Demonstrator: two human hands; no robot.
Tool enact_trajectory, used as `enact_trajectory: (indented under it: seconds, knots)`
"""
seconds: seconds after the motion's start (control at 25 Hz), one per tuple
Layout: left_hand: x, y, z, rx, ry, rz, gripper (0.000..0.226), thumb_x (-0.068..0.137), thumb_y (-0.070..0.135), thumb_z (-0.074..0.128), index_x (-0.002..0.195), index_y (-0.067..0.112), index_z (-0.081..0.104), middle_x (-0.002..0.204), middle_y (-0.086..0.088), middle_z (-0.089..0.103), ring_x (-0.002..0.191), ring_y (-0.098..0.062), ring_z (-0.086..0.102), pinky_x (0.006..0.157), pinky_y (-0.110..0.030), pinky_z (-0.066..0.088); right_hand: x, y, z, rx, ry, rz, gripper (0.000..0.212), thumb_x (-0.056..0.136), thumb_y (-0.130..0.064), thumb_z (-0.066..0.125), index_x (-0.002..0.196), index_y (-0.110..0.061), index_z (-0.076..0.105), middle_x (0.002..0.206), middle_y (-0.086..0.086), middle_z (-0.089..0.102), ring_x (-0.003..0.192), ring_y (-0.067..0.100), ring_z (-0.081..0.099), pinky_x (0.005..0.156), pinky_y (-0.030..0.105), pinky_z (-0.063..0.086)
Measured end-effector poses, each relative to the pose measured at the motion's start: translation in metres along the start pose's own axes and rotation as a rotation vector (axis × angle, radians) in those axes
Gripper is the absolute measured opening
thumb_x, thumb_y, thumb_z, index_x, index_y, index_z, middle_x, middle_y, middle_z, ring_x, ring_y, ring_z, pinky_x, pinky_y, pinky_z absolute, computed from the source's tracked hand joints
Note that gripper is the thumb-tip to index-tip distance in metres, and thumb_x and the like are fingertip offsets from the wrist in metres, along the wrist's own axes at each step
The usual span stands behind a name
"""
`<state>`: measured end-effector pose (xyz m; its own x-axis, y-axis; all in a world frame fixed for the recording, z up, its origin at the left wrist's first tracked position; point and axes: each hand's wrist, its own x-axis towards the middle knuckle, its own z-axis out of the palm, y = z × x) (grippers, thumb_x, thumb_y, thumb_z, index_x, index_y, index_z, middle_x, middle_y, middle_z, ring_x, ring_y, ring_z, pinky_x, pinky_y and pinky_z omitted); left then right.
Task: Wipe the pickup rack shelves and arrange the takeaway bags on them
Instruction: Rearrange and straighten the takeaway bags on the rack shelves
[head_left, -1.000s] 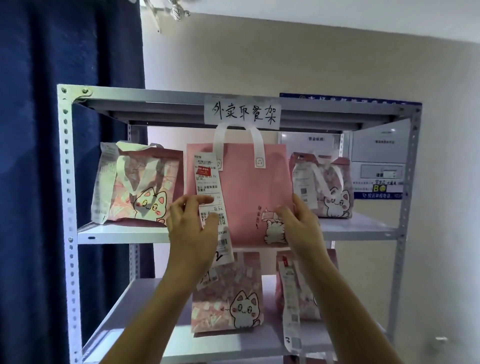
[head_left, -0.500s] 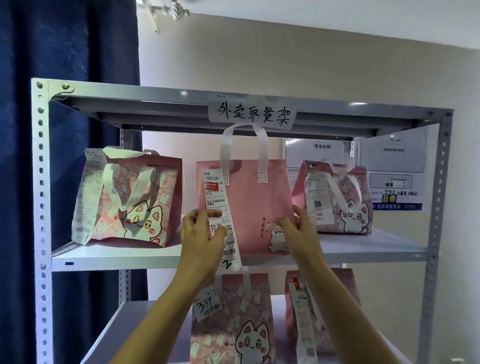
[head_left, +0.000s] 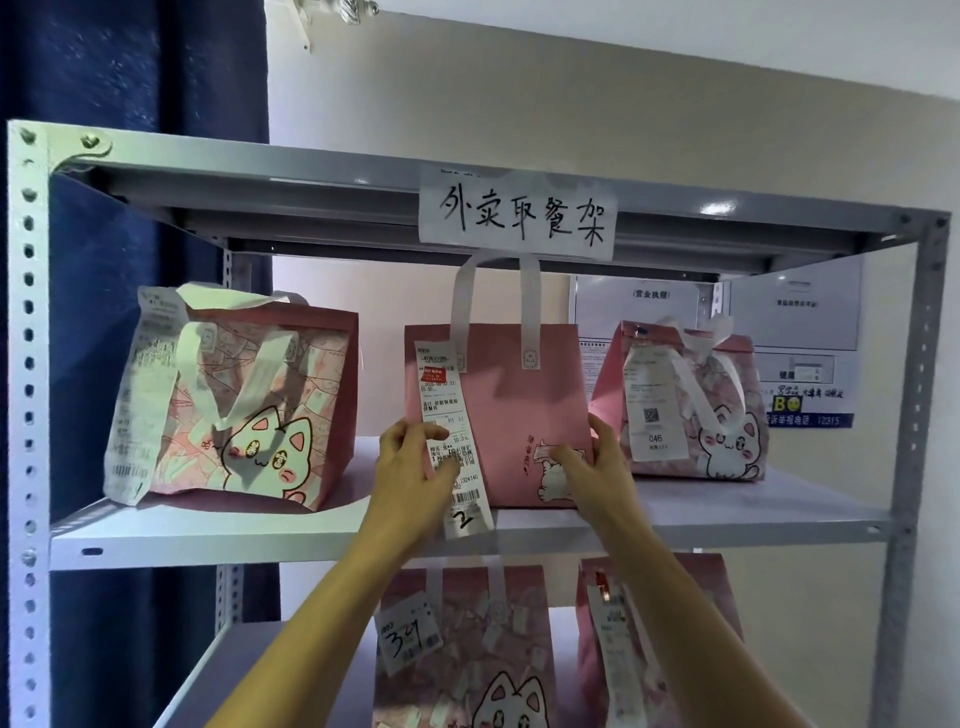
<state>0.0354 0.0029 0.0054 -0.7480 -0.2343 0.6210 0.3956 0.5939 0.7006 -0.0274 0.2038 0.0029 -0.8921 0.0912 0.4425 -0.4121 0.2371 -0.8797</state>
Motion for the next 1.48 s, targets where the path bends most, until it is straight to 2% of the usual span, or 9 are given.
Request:
enact_trajectory:
  seconds: [0.24,0.36,0.52,0.68,0.84,1.04,1.12,1.28,1.48]
  knots:
    - [0.012,0.002,0.012,0.04,-0.018,-0.048,0.029,0.092,0.019,0.06,0.12,0.023,0.056,0.145,-0.005,0.032,0.129,-0.03,0.047,0.113,-0.045,0.037,0.015,0.005,-0.006,-0.018,-0.042,0.002,0.076,0.087,-0.034,0.065,0.154,-0.029,0.029,0.145,0.0,0.054,0.129,0.027,0.056,0.106,0.054,0.047]
    - [0.012,0.002,0.018,0.074,0.034,-0.061,0.029,0.092,0.02,0.058,0.121,0.022,0.056,0.146,-0.007,0.033,0.128,-0.029,0.048,0.111,-0.045,0.038,0.021,0.014,-0.013,-0.01,-0.066,-0.023,0.073,0.087,-0.034,0.065,0.152,-0.031,0.031,0.138,-0.001,0.059,0.117,0.024,0.063,0.099,0.053,0.053]
    - [0.008,0.008,0.035,0.114,0.121,-0.067,0.026,0.094,0.022,0.056,0.12,0.024,0.056,0.152,-0.007,0.026,0.123,-0.026,0.051,0.098,-0.025,0.038,0.034,0.024,-0.029,0.037,-0.102,-0.05,0.067,0.09,-0.03,0.064,0.15,-0.031,0.036,0.131,-0.003,0.064,0.108,0.015,0.067,0.092,0.041,0.058]
    - [0.012,0.022,0.053,0.225,0.262,-0.033,0.028,0.093,0.027,0.057,0.121,0.022,0.058,0.152,-0.004,0.029,0.137,-0.027,0.035,0.112,-0.041,0.035,0.049,0.022,-0.047,0.102,-0.151,-0.066,0.052,0.095,-0.024,0.062,0.144,-0.026,0.046,0.11,-0.009,0.068,0.09,0.002,0.069,0.06,0.014,0.052]
    - [0.015,0.035,0.073,0.318,0.302,-0.054,0.03,0.09,0.024,0.057,0.12,0.021,0.058,0.147,-0.01,0.035,0.13,-0.034,0.038,0.109,-0.052,0.037,0.058,0.026,-0.06,0.112,-0.236,-0.1,0.046,0.095,-0.025,0.063,0.139,-0.026,0.051,0.11,-0.006,0.069,0.092,0.004,0.069,0.071,0.02,0.053]
    - [0.003,0.057,0.105,0.447,0.386,0.009,0.032,0.088,0.023,0.06,0.12,0.02,0.059,0.145,-0.015,0.041,0.136,-0.034,0.033,0.112,-0.053,0.029,0.068,0.037,-0.08,0.126,-0.296,-0.127,0.044,0.093,-0.024,0.061,0.136,-0.027,0.052,0.109,-0.005,0.067,0.076,-0.009,0.066,0.052,0.007,0.046]
    - [0.0,0.067,0.118,0.561,0.437,0.015,0.032,0.089,0.028,0.059,0.12,0.021,0.058,0.145,-0.013,0.043,0.139,-0.034,0.031,0.113,-0.054,0.023,0.074,0.046,-0.095,0.11,-0.279,-0.128,0.043,0.092,-0.027,0.06,0.135,-0.03,0.052,0.111,-0.006,0.066,0.079,-0.008,0.065,0.056,0.009,0.047]
    - [-0.005,0.086,0.142,0.637,0.473,0.087,0.03,0.091,0.029,0.057,0.119,0.019,0.055,0.138,-0.009,0.049,0.137,-0.033,0.034,0.113,-0.053,0.023,0.089,0.067,-0.129,0.116,-0.235,-0.11,0.04,0.094,-0.021,0.059,0.133,-0.026,0.054,0.107,-0.002,0.071,0.09,0.015,0.072,0.08,0.038,0.06]
    - [-0.005,0.108,0.199,0.408,0.307,0.246,0.031,0.09,0.025,0.054,0.121,0.021,0.052,0.129,-0.001,0.05,0.113,-0.013,0.04,0.095,-0.032,0.033,0.107,0.093,-0.173,0.126,-0.115,-0.101,0.037,0.095,-0.022,0.061,0.131,-0.026,0.054,0.111,-0.003,0.07,0.096,0.012,0.071,0.081,0.035,0.06]
